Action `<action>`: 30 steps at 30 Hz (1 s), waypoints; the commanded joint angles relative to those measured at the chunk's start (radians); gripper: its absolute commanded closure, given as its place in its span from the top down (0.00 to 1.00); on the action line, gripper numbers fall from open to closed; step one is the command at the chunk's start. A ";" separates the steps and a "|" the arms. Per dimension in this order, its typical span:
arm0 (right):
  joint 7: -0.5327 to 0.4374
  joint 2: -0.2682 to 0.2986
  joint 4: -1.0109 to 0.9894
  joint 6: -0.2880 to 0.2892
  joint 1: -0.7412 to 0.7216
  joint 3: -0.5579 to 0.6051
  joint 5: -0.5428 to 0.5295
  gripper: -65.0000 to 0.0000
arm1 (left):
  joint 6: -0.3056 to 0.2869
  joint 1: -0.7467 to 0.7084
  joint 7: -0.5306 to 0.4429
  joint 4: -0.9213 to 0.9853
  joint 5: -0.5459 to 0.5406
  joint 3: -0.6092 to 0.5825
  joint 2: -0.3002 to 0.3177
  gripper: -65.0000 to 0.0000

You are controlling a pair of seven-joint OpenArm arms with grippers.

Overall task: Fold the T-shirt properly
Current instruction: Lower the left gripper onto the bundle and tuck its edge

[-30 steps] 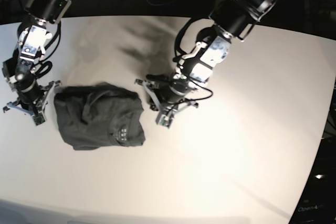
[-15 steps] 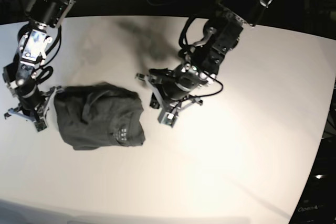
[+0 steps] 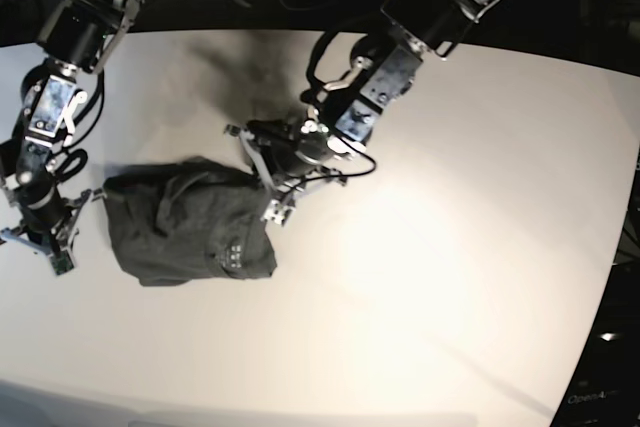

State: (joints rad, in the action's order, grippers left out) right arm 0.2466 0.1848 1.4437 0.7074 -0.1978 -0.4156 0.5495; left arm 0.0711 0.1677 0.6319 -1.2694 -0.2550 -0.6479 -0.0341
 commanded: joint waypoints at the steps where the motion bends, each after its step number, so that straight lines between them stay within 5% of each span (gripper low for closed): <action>1: -0.020 0.026 -0.010 -0.009 -0.045 0.005 -0.009 0.00 | -0.009 0.030 -0.039 0.000 -0.005 -0.008 -0.036 0.04; 15: -0.023 0.055 -0.433 -0.009 -0.354 0.085 -0.009 0.00 | -0.009 0.089 -0.183 0.247 -0.008 -0.010 -0.123 0.04; 30: -0.034 0.049 -0.863 -0.009 -0.506 -0.022 -0.013 0.00 | -0.009 0.129 -0.188 0.268 -0.011 -0.006 -0.123 0.04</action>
State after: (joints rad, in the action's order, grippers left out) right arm 0.2287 0.2207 0.5644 0.7025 -0.6704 -0.4377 0.5465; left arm 0.0570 0.2729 0.4500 -0.9897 -0.2684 -0.6563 -0.1471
